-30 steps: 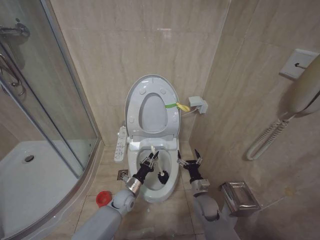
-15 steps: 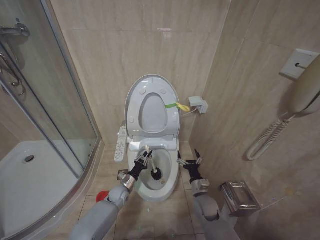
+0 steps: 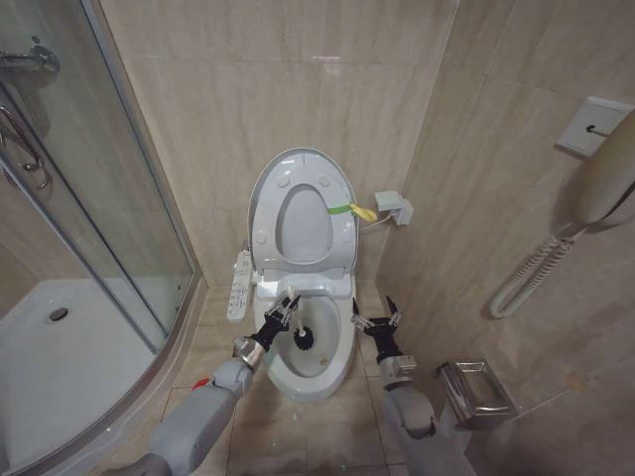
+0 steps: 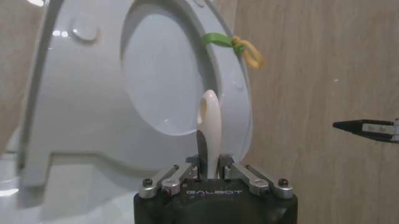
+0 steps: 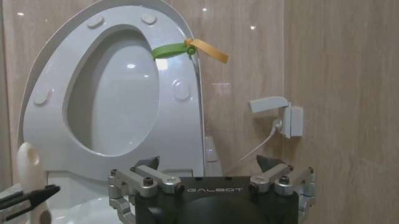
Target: Open the toilet lid, clean the toilet bowl with a toilet brush, close the toilet lid, and flush.
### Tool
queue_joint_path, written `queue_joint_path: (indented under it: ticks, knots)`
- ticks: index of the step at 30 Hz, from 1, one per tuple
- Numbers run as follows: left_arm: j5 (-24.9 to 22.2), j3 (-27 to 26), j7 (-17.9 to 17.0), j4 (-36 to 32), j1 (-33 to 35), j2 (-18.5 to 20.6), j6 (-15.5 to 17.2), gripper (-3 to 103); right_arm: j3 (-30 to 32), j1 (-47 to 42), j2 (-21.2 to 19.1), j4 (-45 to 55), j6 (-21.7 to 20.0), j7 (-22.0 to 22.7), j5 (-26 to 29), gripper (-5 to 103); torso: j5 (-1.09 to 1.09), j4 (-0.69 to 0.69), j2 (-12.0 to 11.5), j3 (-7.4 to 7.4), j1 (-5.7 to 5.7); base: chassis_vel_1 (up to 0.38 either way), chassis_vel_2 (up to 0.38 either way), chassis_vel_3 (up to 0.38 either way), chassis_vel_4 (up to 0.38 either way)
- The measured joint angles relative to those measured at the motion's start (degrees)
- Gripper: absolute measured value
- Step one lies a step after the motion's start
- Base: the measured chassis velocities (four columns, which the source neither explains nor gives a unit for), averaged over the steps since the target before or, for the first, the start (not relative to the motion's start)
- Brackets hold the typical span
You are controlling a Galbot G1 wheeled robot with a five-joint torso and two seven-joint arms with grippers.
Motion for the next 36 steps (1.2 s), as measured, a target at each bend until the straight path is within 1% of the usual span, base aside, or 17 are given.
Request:
queue_joint_path:
  ticks: [5, 7, 10, 11, 12, 14, 15, 18, 20, 24, 25, 27, 29, 33, 34, 36]
  knots:
    - [0.19, -0.13, 0.18, -0.05, -0.33, -0.53, -0.15, 19, 0.00, 0.00, 0.00, 0.00, 0.00, 0.00, 0.00, 100, 0.01, 0.00, 0.00, 0.00, 0.00, 0.000, 0.000, 0.000, 0.000]
    - [0.66, 0.05, -1.32, -2.57, 0.26, -0.30, 1.25, 19, 0.00, 0.00, 0.00, 0.00, 0.00, 0.00, 0.00, 100, 0.00, 0.00, 0.00, 0.00, 0.00, 0.000, 0.000, 0.000, 0.000]
    - [1.47, 1.21, -6.50, -10.48, 2.17, 1.26, 5.77, 19, 0.00, 0.00, 0.00, 0.00, 0.00, 0.00, 0.00, 100, 0.02, 0.00, 0.00, 0.00, 0.00, 0.000, 0.000, 0.000, 0.000]
    - [1.47, 1.21, -6.50, -10.48, 2.17, 1.26, 5.77, 19, 0.00, 0.00, 0.00, 0.00, 0.00, 0.00, 0.00, 100, 0.02, 0.00, 0.00, 0.00, 0.00, 0.000, 0.000, 0.000, 0.000]
    - [1.93, 1.56, -8.09, -12.52, 2.68, 1.69, 6.75, 19, 0.00, 0.00, 0.00, 0.00, 0.00, 0.00, 0.01, 100, 0.00, 0.00, 0.00, 0.00, 0.00, 0.000, 0.000, 0.000, 0.000]
    - [3.25, 2.95, -12.84, -18.44, 4.31, 3.25, 9.62, 19, 0.00, 0.00, 0.00, 0.00, 0.00, 0.00, 0.00, 100, 0.01, 0.00, 0.00, 0.00, 0.00, 0.000, 0.000, 0.000, 0.000]
    - [3.25, 2.95, -12.84, -18.44, 4.31, 3.25, 9.62, 19, 0.00, 0.00, 0.00, 0.00, 0.00, 0.00, 0.00, 100, 0.01, 0.00, 0.00, 0.00, 0.00, 0.000, 0.000, 0.000, 0.000]
    - [3.81, 4.16, -17.02, -23.44, 6.14, 5.44, 12.35, 19, 0.00, 0.00, 0.00, 0.00, 0.00, 0.00, 0.00, 100, 0.00, 0.00, 0.00, 0.00, 0.00, 0.000, 0.000, 0.000, 0.000]
    - [3.92, 4.21, -17.61, -24.22, 6.51, 5.91, 12.77, 19, 0.00, 0.00, 0.00, 0.00, 0.00, 0.00, 0.00, 100, 0.00, 0.00, 0.00, 0.00, 0.00, 0.000, 0.000, 0.000, 0.000]
    - [3.80, 3.43, -21.03, -29.63, 10.39, 8.90, 15.13, 19, 0.00, 0.00, 0.00, 0.00, 0.00, 0.00, 0.00, 100, 0.00, 0.01, 0.00, 0.00, 0.00, 0.000, 0.000, 0.000, 0.000]
    - [3.80, 3.43, -21.03, -29.63, 10.39, 8.90, 15.13, 19, 0.00, 0.00, 0.00, 0.00, 0.00, 0.00, 0.00, 100, 0.00, 0.01, 0.00, 0.00, 0.00, 0.000, 0.000, 0.000, 0.000]
    - [3.51, 2.98, -21.78, -31.72, 12.16, 9.49, 15.52, 19, 0.00, 0.00, 0.00, 0.00, 0.00, 0.00, 0.00, 100, 0.01, 0.01, 0.00, -0.01, -0.01, 0.000, 0.000, 0.000, 0.000]
    - [3.50, 2.86, -21.61, -31.93, 12.51, 9.51, 15.38, 19, 0.00, 0.00, 0.00, 0.00, 0.00, 0.00, 0.00, 100, 0.00, 0.01, 0.00, 0.00, -0.01, 0.000, 0.000, 0.000, 0.000]
    - [1.79, 2.26, -17.73, -30.64, 12.72, 8.51, 12.54, 19, 0.00, 0.00, 0.00, 0.00, 0.00, 0.00, 0.00, 100, 0.00, 0.01, -0.01, -0.01, -0.01, 0.000, 0.000, 0.000, 0.000]
    - [1.79, 2.26, -17.73, -30.64, 12.72, 8.51, 12.54, 19, 0.00, 0.00, 0.00, 0.00, 0.00, 0.00, 0.00, 100, 0.00, 0.01, -0.01, -0.01, -0.01, 0.000, 0.000, 0.000, 0.000]
    - [0.71, 2.53, -16.11, -29.51, 12.32, 7.65, 11.69, 19, 0.00, 0.00, 0.00, 0.00, 0.00, 0.00, 0.00, 100, 0.01, 0.00, -0.01, 0.00, -0.01, 0.000, 0.000, 0.000, 0.000]
